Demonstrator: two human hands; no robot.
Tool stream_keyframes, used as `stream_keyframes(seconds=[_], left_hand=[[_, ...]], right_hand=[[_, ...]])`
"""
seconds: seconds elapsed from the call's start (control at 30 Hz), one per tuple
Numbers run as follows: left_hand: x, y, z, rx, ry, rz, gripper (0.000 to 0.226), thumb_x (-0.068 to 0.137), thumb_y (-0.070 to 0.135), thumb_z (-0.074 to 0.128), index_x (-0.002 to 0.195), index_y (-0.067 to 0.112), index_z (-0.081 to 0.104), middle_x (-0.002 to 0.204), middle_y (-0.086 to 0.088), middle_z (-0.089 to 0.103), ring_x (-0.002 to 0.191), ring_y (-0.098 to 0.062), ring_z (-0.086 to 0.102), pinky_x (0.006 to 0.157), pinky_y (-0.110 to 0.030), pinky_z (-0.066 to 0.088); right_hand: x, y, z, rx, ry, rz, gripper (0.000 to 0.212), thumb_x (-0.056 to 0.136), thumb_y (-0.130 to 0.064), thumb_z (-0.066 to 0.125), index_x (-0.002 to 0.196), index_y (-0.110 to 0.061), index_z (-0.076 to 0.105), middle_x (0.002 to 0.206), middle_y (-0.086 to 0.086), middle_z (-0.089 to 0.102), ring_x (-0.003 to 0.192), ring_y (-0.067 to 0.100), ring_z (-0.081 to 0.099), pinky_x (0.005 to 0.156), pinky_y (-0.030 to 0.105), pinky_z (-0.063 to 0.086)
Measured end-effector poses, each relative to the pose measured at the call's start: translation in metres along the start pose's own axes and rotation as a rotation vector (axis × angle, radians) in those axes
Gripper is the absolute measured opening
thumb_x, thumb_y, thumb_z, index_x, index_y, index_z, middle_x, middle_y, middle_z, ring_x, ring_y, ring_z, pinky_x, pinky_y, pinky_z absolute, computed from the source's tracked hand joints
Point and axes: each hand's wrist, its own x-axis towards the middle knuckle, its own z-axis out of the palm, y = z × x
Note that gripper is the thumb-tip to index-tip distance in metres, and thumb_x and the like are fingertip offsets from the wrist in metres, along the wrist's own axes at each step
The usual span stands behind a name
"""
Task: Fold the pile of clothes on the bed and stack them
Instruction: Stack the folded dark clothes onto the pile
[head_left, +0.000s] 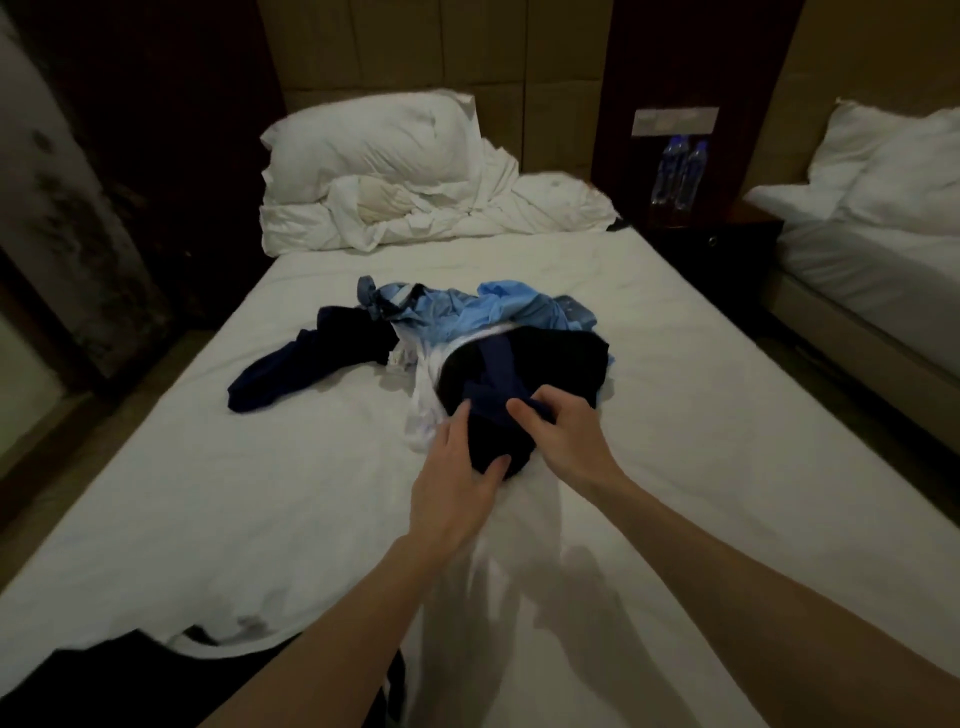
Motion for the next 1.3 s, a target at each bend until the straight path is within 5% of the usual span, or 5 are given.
stream_keyframes(seconds=[0.43, 0.77, 1.0, 1.17, 1.3], left_hand=[[-0.124, 0.11, -0.132, -0.001, -0.219, 0.25, 0.018, 0.091, 0.029, 0.069, 0.105, 0.029, 0.058, 0.099, 0.01, 0.065, 0.09, -0.008, 0.06, 0.074, -0.023, 0.043], [-0.206, 0.156, -0.215, 0.346, -0.235, 0.291, 0.042, 0.08, 0.066, 0.066, 0.095, 0.027, 0.066, 0.09, 0.015, 0.062, 0.083, -0.008, 0.058, 0.071, -0.033, 0.046], [-0.233, 0.187, -0.25, -0.364, -0.464, 0.03, 0.034, 0.094, 0.042, 0.062, 0.098, 0.012, 0.075, 0.088, -0.005, 0.076, 0.077, -0.02, 0.072, 0.065, -0.023, 0.053], [-0.226, 0.212, -0.234, -0.745, -0.136, -0.065, 0.035, 0.1, 0.042, 0.053, 0.099, 0.014, 0.073, 0.088, -0.001, 0.076, 0.08, -0.012, 0.072, 0.065, -0.021, 0.054], [-0.217, 0.217, -0.207, -0.759, -0.084, -0.132, 0.041, 0.098, 0.048, 0.053, 0.095, 0.009, 0.067, 0.08, -0.005, 0.067, 0.072, -0.016, 0.065, 0.063, -0.027, 0.051]], right_hand=[[-0.157, -0.173, -0.103, 0.218, -0.003, -0.06, 0.048, 0.1, -0.038, 0.054, 0.084, 0.006, 0.063, 0.083, 0.026, 0.066, 0.07, 0.031, 0.063, 0.062, 0.044, 0.049], [-0.221, -0.224, -0.164, 0.04, 0.079, -0.062, 0.029, 0.079, -0.043, 0.078, 0.084, -0.021, 0.061, 0.085, -0.001, 0.072, 0.081, 0.015, 0.069, 0.072, 0.033, 0.055], [-0.224, -0.228, -0.184, 0.012, 0.033, -0.039, 0.013, 0.095, -0.024, 0.063, 0.105, -0.017, 0.066, 0.102, 0.002, 0.068, 0.1, 0.023, 0.064, 0.082, 0.035, 0.05], [-0.25, -0.231, -0.154, -0.173, 0.034, 0.075, 0.072, 0.083, -0.067, 0.061, 0.14, -0.026, 0.044, 0.131, 0.002, 0.045, 0.127, 0.022, 0.044, 0.107, 0.048, 0.039], [-0.283, -0.237, -0.115, 0.226, -0.422, 0.105, 0.053, 0.087, -0.043, 0.071, 0.132, -0.028, 0.048, 0.117, -0.002, 0.061, 0.099, 0.014, 0.069, 0.074, 0.031, 0.058]])
